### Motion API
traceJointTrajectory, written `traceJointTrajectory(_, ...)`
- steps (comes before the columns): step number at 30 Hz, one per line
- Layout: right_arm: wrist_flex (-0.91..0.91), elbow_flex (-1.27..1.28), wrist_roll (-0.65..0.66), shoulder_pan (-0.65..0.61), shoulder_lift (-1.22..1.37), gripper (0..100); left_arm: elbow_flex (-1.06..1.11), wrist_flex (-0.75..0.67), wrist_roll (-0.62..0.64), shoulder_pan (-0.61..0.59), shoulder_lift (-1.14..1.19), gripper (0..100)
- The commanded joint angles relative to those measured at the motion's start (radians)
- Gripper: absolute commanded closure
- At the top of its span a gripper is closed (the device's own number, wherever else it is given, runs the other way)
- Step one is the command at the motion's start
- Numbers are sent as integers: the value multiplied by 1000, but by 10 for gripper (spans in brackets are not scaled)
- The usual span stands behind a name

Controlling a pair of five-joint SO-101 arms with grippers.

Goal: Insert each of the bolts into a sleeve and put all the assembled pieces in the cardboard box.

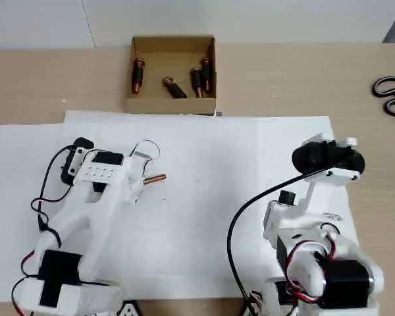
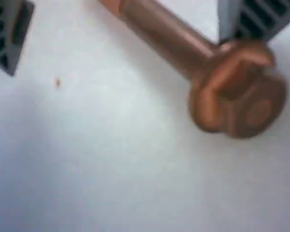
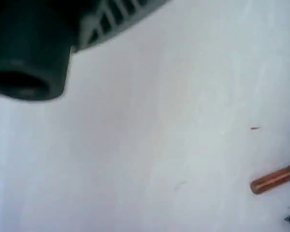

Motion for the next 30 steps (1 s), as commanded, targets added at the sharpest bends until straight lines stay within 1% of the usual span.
traceJointTrajectory(1, -21, -5, 3, 10, -7, 995, 24, -51, -23, -35, 3, 742)
traceJointTrajectory(4, -22, -5, 3, 10, -7, 995, 50, -71, -25, -34, 3, 742)
traceJointTrajectory(15, -21, -5, 2, 10, -7, 995, 58, -60, -25, -31, 2, 742)
traceJointTrajectory(30, -19, -5, 2, 10, -7, 995, -53, 196, -29, -28, 2, 743)
